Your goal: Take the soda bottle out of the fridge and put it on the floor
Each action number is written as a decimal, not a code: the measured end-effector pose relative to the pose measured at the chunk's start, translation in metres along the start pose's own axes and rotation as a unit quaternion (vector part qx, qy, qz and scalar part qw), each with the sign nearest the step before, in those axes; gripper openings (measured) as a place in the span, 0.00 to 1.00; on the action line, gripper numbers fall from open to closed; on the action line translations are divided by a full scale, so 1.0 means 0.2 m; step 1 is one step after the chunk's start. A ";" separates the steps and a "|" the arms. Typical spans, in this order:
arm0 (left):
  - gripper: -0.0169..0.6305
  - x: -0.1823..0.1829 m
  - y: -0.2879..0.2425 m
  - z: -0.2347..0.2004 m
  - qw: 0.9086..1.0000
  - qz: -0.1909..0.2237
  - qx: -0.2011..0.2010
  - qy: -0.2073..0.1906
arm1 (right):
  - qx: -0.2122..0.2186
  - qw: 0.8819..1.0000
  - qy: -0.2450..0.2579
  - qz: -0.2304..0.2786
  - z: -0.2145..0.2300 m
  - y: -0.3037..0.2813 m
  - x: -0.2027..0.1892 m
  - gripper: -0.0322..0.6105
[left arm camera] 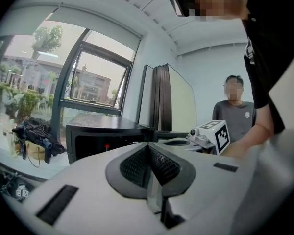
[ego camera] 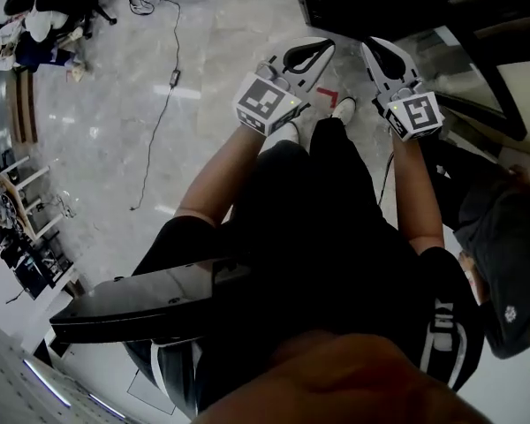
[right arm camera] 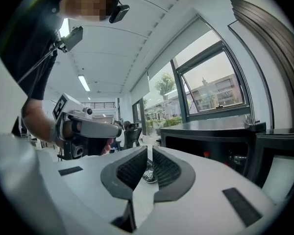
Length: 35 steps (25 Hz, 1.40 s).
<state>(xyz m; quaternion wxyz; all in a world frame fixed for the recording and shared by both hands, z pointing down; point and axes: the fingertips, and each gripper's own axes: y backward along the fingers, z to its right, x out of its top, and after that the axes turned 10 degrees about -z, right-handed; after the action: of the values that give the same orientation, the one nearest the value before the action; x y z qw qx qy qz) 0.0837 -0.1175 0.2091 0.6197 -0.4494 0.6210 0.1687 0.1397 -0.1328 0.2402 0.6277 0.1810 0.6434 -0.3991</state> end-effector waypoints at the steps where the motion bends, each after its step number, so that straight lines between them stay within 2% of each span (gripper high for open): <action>1: 0.03 0.00 -0.07 -0.04 1.000 -0.001 0.009 -0.002 | -0.001 1.000 -0.002 -0.001 0.08 -0.04 -0.02 0.07; 7: 0.03 -0.14 -0.40 -0.29 0.999 -0.005 0.036 -0.021 | -0.031 0.999 -0.023 -0.011 0.49 -0.36 -0.21 0.09; 10: 0.03 -0.25 -0.54 -0.45 0.999 0.003 0.042 -0.013 | -0.066 0.997 -0.042 -0.012 0.67 -0.54 -0.32 0.22; 16: 0.03 -0.48 -0.78 -0.70 0.998 0.021 0.050 0.031 | -0.130 0.990 -0.052 -0.005 0.96 -0.81 -0.51 0.39; 23: 0.03 -0.61 -0.92 -0.88 0.998 0.025 0.045 0.045 | -0.166 0.985 -0.045 -0.001 1.18 -0.97 -0.60 0.48; 28: 0.03 -0.61 -0.95 -0.92 0.998 0.028 0.038 0.031 | -0.166 0.985 -0.034 0.004 1.26 -1.03 -0.56 0.53; 35: 0.03 -0.60 -0.95 -0.96 0.998 0.032 0.037 0.041 | -0.157 0.987 -0.014 -0.027 1.34 -1.16 -0.56 0.54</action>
<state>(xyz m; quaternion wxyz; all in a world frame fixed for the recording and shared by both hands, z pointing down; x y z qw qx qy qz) 0.0894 -0.3257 0.4202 0.6039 -0.4129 0.6657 0.1471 0.1636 -0.4451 0.4416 0.6463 0.0569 0.6939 -0.3124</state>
